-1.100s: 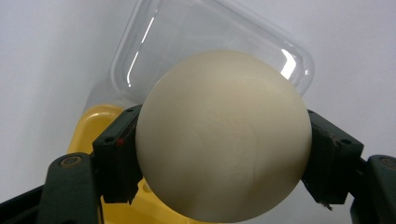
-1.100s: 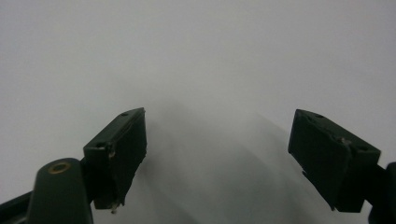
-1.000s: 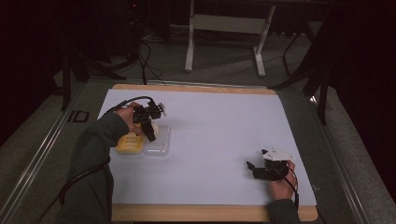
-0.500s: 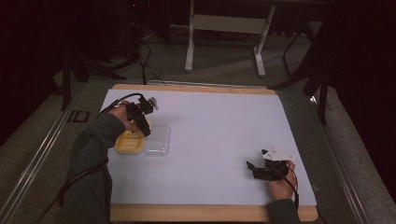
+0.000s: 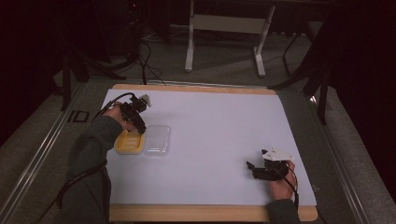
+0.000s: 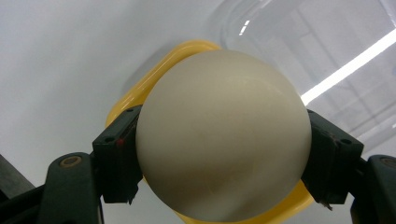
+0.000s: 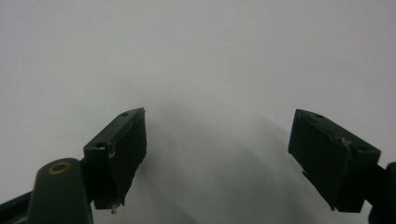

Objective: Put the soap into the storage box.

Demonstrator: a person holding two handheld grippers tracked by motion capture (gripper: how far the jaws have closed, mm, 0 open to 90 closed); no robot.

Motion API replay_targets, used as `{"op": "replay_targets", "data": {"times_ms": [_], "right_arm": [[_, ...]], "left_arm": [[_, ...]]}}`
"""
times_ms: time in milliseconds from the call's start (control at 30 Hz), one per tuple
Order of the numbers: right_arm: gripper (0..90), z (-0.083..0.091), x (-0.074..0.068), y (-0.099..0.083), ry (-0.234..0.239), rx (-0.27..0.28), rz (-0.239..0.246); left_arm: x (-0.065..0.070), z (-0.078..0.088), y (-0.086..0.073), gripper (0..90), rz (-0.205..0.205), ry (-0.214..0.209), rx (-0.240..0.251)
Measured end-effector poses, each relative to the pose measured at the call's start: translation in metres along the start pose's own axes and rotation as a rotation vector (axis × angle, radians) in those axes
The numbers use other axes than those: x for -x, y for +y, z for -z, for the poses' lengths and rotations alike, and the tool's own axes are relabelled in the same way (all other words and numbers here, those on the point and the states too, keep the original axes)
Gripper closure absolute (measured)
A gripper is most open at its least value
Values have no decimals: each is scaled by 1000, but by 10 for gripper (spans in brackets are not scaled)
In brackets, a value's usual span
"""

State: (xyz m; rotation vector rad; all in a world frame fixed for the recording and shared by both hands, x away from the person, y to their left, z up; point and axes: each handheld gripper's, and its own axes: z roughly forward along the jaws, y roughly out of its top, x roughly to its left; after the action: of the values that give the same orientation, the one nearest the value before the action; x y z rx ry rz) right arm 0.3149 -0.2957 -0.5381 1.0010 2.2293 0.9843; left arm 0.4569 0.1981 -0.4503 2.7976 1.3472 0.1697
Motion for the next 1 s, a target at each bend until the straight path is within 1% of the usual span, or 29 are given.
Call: {"op": "replay_targets", "data": {"times_ms": [33, 67, 133, 200, 333, 433, 533, 667, 733, 800, 900, 1000], "right_arm": [[190, 0, 0, 0, 0, 0, 0], [190, 0, 0, 0, 0, 0, 0], [190, 0, 0, 0, 0, 0, 0], [190, 0, 0, 0, 0, 0, 0], [189, 0, 0, 0, 0, 0, 1], [190, 0, 0, 0, -1, 0, 1], [190, 0, 0, 0, -1, -1, 2], [190, 0, -1, 0, -2, -2, 3], [190, 0, -1, 0, -2, -2, 3], [190, 0, -1, 0, -1, -1, 5], [190, 0, -1, 0, -2, -2, 5], [190, 0, -1, 0, -1, -2, 5]], "left_arm": [[0, -1, 0, 257, 10, 6, 1], [0, -1, 0, 257, 10, 6, 1], [-3, -3, -1, 257, 35, 8, -3], [-4, -4, -1, 257, 41, 17, -4], [-6, -5, -2, 256, 54, 12, 8], [-8, -6, -3, 256, 74, 1, 5], [-10, -9, -4, 256, 108, -1, 8], [-13, -12, -6, 256, 140, -4, 4], [-14, -13, -7, 256, 143, 1, 2], [-14, -15, -8, 256, 147, -11, 2], [-13, -17, -10, 256, 137, -15, -9], [-11, -19, -10, 255, 113, -8, -25]]}}
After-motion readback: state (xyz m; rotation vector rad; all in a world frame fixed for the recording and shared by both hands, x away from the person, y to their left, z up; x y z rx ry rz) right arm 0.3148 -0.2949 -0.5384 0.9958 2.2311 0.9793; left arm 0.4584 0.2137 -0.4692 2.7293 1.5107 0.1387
